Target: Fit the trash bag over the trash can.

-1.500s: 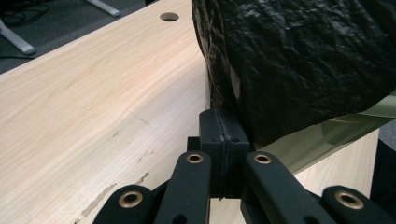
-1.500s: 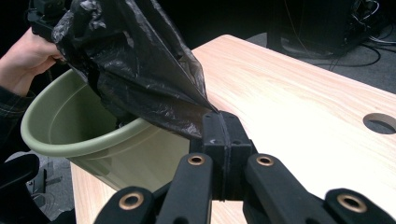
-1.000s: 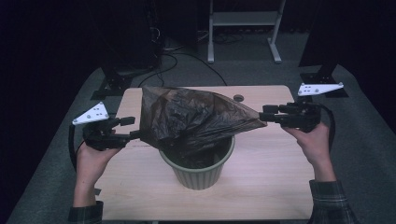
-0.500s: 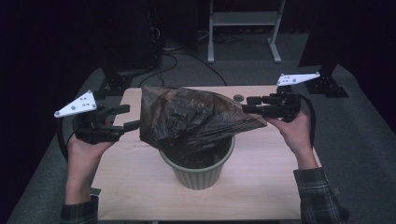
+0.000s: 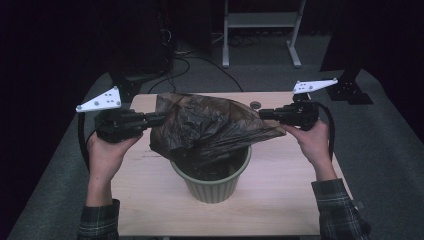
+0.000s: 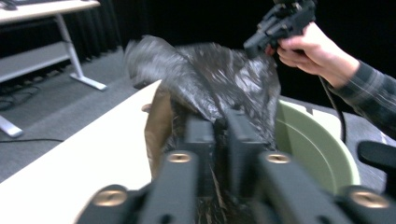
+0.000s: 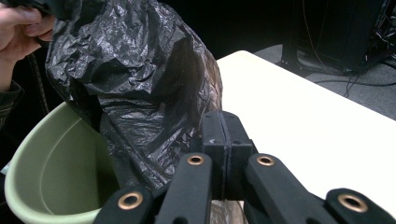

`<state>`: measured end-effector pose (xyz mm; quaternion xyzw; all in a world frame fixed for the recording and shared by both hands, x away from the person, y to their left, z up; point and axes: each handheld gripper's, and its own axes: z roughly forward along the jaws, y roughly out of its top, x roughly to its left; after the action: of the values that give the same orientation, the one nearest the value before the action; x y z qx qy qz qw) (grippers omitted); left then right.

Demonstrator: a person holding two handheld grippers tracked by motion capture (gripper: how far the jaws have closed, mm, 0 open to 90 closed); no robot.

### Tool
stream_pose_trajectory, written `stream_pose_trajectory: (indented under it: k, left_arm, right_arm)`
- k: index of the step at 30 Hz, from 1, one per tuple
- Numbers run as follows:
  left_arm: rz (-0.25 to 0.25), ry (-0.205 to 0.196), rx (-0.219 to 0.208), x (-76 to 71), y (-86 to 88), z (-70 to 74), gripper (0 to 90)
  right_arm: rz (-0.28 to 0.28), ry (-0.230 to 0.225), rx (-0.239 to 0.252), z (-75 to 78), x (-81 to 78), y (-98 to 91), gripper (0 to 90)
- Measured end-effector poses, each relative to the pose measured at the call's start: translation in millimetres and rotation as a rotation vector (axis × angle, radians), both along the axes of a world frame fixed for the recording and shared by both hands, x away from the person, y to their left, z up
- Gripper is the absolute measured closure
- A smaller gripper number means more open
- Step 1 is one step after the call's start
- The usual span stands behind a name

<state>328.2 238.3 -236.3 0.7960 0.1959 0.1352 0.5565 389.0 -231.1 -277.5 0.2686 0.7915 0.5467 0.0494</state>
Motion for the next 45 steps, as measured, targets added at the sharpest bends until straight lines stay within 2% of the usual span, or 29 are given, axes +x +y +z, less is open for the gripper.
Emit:
stream_pose_trajectory:
  k: [5,13,17,24,32,35,39,45]
  left_arm:
    - [0.009,-0.011,-0.005,-8.6,6.0,-3.4,87.9]
    - [-0.002,0.004,-0.006,-27.3,14.4,-15.5,89.4]
    - [-0.011,0.017,-0.011,-36.2,16.0,-23.4,89.4]
    - [-0.04,0.034,-0.045,-51.0,17.1,-40.2,89.3]
    - [-0.047,0.062,-0.043,-61.5,18.1,-57.1,89.2]
    - [-0.05,0.077,-0.048,-66.9,22.3,-64.5,89.2]
    - [-0.045,0.087,-0.056,-70.3,24.7,-70.6,89.2]
    - [-0.028,0.117,-0.044,-66.9,27.0,-83.7,89.2]
  right_arm:
    - [0.011,-0.025,0.002,5.1,-10.1,-1.8,89.8]
    - [0.054,-0.052,0.013,4.5,-35.2,-7.9,89.9]
    - [0.07,-0.046,0.03,-1.4,-44.7,-12.3,89.9]
    - [0.101,-0.035,0.035,-12.5,-59.4,-12.8,89.9]
    - [0.139,-0.025,0.027,-23.3,-74.1,-11.2,89.8]
    - [0.163,-0.007,0.029,-31.1,-83.3,-11.3,89.9]
    - [0.181,0.003,0.022,-37.3,-89.5,-9.5,89.9]
    - [0.222,0.032,0.006,-53.3,-100.2,-0.2,89.8]
